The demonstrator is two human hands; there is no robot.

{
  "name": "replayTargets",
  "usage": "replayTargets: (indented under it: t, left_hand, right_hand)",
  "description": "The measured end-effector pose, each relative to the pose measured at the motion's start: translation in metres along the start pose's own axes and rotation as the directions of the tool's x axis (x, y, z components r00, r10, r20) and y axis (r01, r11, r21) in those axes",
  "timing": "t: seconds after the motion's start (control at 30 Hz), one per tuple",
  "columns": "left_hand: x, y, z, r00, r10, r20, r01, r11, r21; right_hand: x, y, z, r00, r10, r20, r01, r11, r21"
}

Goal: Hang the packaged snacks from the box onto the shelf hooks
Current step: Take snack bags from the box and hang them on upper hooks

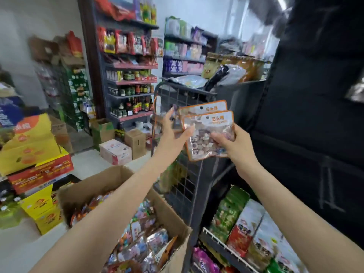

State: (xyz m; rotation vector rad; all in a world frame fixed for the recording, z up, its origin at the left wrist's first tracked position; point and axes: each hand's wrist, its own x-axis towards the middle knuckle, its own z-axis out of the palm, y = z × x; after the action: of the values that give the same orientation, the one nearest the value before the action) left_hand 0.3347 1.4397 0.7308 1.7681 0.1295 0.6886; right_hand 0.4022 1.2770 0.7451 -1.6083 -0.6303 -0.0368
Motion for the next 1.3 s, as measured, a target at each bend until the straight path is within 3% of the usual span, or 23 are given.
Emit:
replayTargets:
  t: [0.17,0.27,0.37,0.53,0.63,0.83,1.3]
  left_hand:
    - [0.015,0.075,0.075,0.940,0.333,0.082,-0.321,0.938,-0.131]
    - [0.023,0.110,0.118,0.903,0.420,0.092,-0.414,0.907,-0.081]
    - [0.026,0.143,0.156,0.872,0.484,0.081,-0.478,0.875,-0.078]
    - [0.030,0.184,0.195,0.878,0.478,0.007,-0.478,0.878,-0.026]
    - [0.031,0.195,0.204,0.852,0.520,-0.063,-0.514,0.853,0.093]
    - [0.024,0.207,0.215,0.786,0.617,-0.038,-0.577,0.755,0.312]
    - [0.019,0.218,0.217,0.762,0.647,-0.014,-0.587,0.700,0.407]
  right_hand:
    - [-0.008,-0.050,-0.079,0.977,-0.127,-0.172,0.127,0.992,-0.010]
    - [-0.013,-0.067,-0.124,0.929,-0.241,-0.281,0.202,0.966,-0.161]
    - [-0.018,-0.082,-0.164,0.886,-0.275,-0.372,0.211,0.956,-0.204]
    - [-0.023,-0.105,-0.213,0.789,-0.341,-0.511,0.199,0.929,-0.312]
    - [-0.030,-0.119,-0.233,0.731,-0.418,-0.539,0.262,0.902,-0.344]
    - [-0.027,-0.128,-0.256,0.707,-0.411,-0.576,0.202,0.897,-0.393]
    - [-0.001,-0.125,-0.271,0.668,-0.447,-0.596,0.095,0.845,-0.527]
